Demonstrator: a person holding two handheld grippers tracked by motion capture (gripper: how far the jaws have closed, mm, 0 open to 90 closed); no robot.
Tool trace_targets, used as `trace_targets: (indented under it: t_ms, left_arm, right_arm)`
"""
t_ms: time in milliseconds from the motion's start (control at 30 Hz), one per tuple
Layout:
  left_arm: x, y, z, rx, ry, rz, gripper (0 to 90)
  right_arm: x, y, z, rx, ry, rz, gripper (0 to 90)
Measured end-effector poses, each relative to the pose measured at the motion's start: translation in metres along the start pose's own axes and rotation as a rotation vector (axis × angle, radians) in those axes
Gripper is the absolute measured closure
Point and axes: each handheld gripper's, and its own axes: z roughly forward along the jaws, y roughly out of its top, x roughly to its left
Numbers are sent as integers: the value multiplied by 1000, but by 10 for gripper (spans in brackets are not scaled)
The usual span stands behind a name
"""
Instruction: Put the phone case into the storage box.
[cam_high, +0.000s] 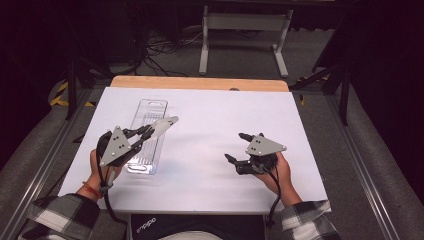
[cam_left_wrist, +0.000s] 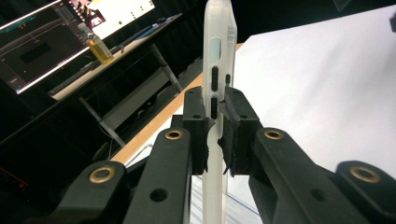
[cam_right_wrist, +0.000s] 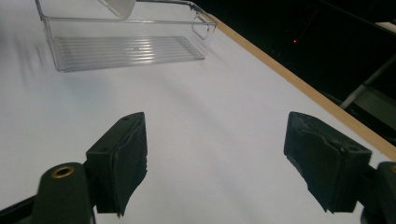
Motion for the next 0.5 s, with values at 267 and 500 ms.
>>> trace_targets:
  t_ms: [267, 500]
  left_arm:
    - [11, -4, -1, -27, -10, -80, 816]
    - [22, -8, 0, -51, -13, -133, 816]
  right_arm:
    - [2, -11, -5, -3, -18, 5, 224]
    - [1, -17, -6, 4, -28, 15, 222]
